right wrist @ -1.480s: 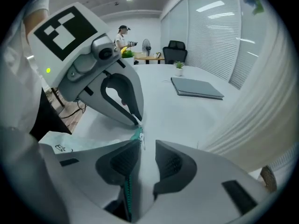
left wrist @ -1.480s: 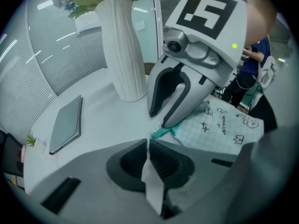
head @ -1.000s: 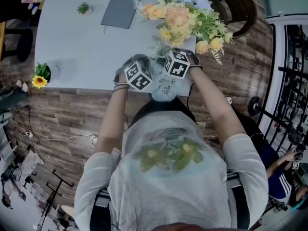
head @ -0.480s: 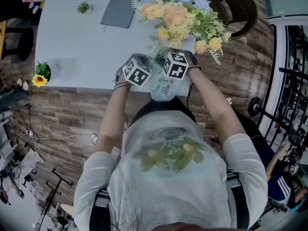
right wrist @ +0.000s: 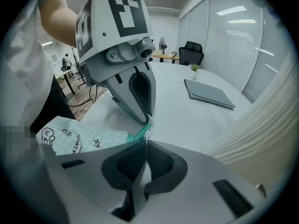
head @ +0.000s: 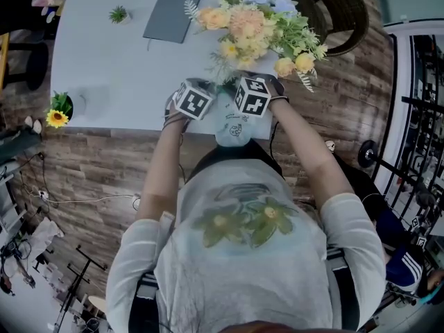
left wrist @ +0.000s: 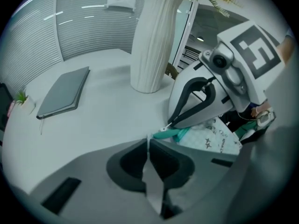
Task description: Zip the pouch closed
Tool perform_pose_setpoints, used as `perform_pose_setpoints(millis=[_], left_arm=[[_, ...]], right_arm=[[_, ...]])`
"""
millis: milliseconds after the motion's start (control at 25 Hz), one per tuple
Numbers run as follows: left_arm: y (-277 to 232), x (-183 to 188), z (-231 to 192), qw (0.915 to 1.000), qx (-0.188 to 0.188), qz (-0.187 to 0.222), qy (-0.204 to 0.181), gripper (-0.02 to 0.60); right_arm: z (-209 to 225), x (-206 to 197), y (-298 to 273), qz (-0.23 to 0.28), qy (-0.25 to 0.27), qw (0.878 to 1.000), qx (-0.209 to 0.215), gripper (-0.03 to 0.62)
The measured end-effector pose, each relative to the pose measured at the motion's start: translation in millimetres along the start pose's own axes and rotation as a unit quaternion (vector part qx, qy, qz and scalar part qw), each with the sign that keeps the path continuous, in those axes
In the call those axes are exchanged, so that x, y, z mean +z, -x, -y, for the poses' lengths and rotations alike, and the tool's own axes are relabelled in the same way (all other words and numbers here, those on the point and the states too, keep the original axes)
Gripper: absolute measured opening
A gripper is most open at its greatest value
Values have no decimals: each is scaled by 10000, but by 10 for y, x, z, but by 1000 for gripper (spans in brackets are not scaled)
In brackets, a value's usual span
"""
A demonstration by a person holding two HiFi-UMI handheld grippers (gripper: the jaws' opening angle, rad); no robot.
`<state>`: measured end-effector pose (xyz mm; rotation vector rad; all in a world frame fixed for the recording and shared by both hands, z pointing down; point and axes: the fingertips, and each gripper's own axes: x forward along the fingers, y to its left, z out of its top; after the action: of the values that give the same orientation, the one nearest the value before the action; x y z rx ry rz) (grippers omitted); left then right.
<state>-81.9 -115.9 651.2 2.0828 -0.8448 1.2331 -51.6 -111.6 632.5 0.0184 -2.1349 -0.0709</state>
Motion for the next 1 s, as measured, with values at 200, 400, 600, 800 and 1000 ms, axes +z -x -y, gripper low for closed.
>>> perform_pose_setpoints(millis=[200, 400, 600, 800, 1000], left_arm=[[6, 3, -1, 10000, 77, 21, 9, 21], [15, 9, -7, 9997, 139, 153, 118, 21], [1, 13, -19, 9995, 187, 157, 181, 21], [-4, 15, -14, 9993, 273, 177, 166, 21], [-12, 9, -19, 9993, 289, 161, 175, 21]], right_arm=[[-8, -28, 44, 36, -40, 10000, -42, 18], [-15, -16, 61, 11, 48, 9999, -124, 18], [-32, -40, 68, -144, 402, 9989, -183, 18], [-48, -40, 83, -172, 445, 9987, -183, 18], [-62, -55, 104, -151, 403, 9989, -174, 18]])
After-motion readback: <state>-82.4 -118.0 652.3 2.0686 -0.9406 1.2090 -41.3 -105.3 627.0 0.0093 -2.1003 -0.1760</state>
